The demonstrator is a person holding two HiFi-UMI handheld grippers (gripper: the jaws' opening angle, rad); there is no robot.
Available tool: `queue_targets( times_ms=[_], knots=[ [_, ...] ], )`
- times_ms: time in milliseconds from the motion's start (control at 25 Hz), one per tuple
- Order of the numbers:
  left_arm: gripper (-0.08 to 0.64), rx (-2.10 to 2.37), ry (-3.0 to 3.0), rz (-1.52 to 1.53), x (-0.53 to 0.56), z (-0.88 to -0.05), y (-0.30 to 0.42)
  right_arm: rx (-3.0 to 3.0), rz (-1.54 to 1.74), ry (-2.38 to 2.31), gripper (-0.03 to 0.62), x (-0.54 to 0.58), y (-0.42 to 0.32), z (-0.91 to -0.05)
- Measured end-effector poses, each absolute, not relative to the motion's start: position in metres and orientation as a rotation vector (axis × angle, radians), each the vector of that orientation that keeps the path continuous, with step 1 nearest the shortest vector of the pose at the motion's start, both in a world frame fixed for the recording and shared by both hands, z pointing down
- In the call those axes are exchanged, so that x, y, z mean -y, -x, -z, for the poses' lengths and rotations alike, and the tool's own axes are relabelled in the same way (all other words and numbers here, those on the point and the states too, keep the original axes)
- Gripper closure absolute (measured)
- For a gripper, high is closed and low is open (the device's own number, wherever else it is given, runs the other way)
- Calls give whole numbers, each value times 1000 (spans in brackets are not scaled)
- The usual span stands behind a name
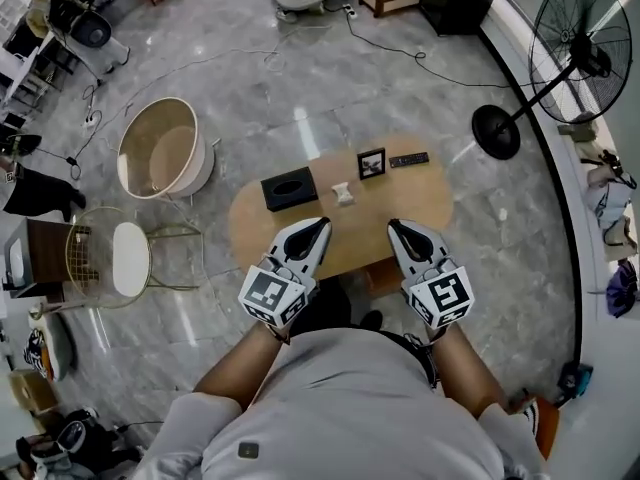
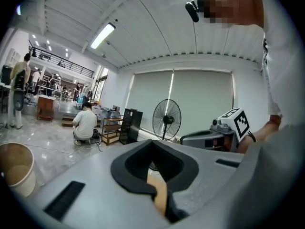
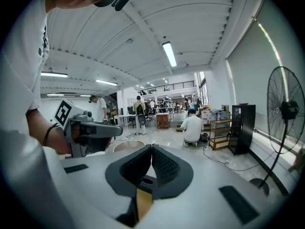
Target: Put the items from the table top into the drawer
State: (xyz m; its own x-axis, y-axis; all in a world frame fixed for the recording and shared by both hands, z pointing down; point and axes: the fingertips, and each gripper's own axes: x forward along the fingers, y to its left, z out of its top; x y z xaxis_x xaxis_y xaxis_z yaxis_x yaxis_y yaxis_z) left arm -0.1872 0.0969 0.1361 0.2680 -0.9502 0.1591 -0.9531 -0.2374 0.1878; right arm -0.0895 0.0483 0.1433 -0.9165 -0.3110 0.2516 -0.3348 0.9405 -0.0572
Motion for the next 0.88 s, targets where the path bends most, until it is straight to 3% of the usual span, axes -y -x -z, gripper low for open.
queue_targets(
  times_ms=[520, 640, 880],
  knots=[
    [551, 1639, -2191, -149, -18, -234, 272, 2577, -391, -469, 558, 19, 172, -294],
    [551, 1620, -2162, -166, -7, -269, 287, 2528, -437, -471, 495, 29, 186, -335],
    [551, 1600, -2094, -207, 4, -345, 308, 2464, -540, -485, 439, 50, 212, -413]
  ],
)
